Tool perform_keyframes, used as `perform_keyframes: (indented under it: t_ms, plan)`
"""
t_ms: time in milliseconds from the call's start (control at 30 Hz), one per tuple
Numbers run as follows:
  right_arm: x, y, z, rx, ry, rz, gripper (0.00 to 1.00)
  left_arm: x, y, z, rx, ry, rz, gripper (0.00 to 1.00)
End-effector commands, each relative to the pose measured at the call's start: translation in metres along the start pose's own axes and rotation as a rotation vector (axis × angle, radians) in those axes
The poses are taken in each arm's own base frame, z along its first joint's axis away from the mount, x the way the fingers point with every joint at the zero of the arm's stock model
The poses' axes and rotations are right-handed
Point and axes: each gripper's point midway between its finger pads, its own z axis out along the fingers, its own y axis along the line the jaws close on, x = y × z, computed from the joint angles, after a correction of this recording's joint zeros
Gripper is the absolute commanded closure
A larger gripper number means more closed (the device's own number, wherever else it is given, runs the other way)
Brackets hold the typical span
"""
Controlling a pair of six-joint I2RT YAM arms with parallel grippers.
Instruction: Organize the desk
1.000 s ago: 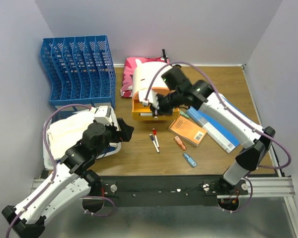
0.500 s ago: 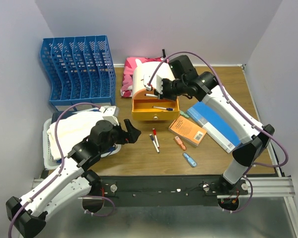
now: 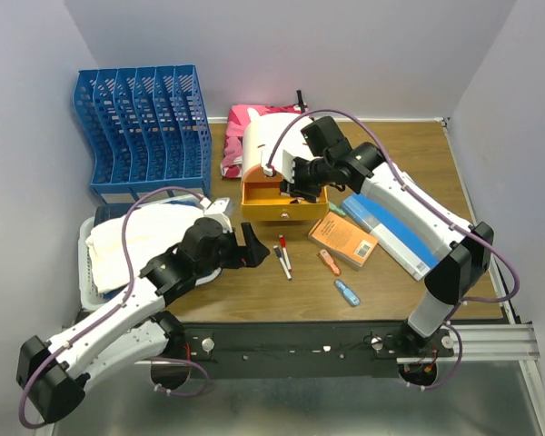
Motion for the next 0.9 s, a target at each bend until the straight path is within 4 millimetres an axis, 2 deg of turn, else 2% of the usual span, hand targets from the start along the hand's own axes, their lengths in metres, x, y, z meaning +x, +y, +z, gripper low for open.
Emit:
perform_keyframes:
  t_ms: [0,133,233,333,400,433,500,567,700,867]
  plan:
    - [-0.008,-0.005,-0.007,0.028,-0.034,0.065,0.56,0.013,-0.010,0.015,-0.007,0.048,-0.003,0.05]
    - [-0.025,0.002,-0.019,-0.031,-0.126,0.158,0.55,0.024,-0.009,0.026,-0.071,0.063,-0.025,0.13]
    - [-0.028,0.007,-0.027,-0.064,-0.170,0.242,0.54,0.024,-0.001,0.033,-0.155,0.024,-0.092,0.22]
    - [-0.025,0.015,-0.028,-0.095,-0.187,0.308,0.51,0.029,0.001,0.040,-0.201,-0.003,-0.139,0.35]
    - [-0.025,0.017,-0.031,-0.103,-0.203,0.353,0.51,0.035,0.001,0.046,-0.239,0.005,-0.163,0.36]
    - [-0.025,0.021,-0.032,-0.123,-0.217,0.368,0.51,0.035,0.004,0.049,-0.265,-0.002,-0.172,0.42]
    - [-0.023,0.018,-0.036,-0.122,-0.231,0.399,0.51,0.044,0.009,0.057,-0.305,0.014,-0.180,0.44]
    - [-0.018,0.018,-0.040,-0.118,-0.235,0.413,0.51,0.047,0.012,0.063,-0.328,0.005,-0.210,0.49]
    - [-0.010,0.015,-0.048,-0.104,-0.251,0.450,0.51,0.058,0.021,0.077,-0.379,0.016,-0.221,0.50]
    - [-0.003,0.016,-0.053,-0.100,-0.260,0.477,0.51,0.066,0.021,0.092,-0.392,0.032,-0.219,0.52]
